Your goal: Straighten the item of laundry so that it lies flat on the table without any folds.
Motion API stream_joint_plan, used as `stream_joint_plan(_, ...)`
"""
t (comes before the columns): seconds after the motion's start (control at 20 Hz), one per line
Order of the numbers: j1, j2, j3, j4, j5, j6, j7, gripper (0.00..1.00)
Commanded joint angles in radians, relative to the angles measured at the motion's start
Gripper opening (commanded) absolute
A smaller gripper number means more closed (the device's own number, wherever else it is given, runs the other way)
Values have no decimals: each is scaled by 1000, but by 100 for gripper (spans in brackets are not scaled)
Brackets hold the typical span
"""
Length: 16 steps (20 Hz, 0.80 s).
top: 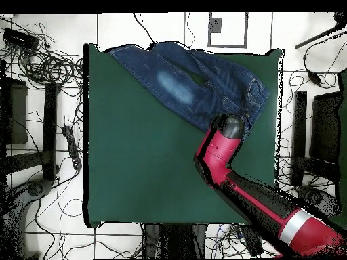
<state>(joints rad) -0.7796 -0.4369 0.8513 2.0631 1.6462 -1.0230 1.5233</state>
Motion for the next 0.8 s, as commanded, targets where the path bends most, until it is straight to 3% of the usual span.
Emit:
stream_joint_plan(0.05, 60, 151, -125, -49, -48, 151, 150, 100)
stream_joint_plan(0.4, 50, 167, -125, -64, -57, 185, 128, 100)
stream_joint_plan(0.45, 48, 166, -118, -61, -37, 183, 120, 0)
stream_joint_plan(0.8, 57, 160, -117, -59, -18, 157, 121, 0)
